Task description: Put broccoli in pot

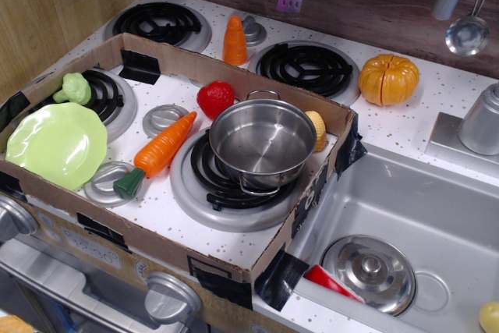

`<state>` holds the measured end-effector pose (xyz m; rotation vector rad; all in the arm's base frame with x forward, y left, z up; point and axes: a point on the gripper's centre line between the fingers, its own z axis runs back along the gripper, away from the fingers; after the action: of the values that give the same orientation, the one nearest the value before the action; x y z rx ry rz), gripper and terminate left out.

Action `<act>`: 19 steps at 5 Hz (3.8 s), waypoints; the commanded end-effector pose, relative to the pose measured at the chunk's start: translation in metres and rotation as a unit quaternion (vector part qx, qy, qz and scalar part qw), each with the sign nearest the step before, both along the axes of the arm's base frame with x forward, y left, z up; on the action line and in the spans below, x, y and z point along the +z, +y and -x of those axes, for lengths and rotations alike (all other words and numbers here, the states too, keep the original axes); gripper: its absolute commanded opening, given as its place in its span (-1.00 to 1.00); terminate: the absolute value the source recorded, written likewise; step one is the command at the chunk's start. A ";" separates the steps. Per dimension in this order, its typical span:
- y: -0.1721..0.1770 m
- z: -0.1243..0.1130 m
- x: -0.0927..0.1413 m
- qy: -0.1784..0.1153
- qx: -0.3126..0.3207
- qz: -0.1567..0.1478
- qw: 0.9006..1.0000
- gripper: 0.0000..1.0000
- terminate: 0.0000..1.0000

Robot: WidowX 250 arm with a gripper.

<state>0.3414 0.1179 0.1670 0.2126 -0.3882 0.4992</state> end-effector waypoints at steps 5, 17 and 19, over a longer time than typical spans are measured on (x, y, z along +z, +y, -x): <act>0.047 0.044 -0.030 0.075 0.216 0.051 0.972 1.00 -1.00; 0.068 0.012 -0.130 0.068 0.341 0.129 0.929 -1.00 -1.00; 0.070 0.013 -0.113 0.047 0.334 0.116 0.934 -1.00 -1.00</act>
<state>0.3184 0.1878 0.0237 0.1493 -0.0451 1.2031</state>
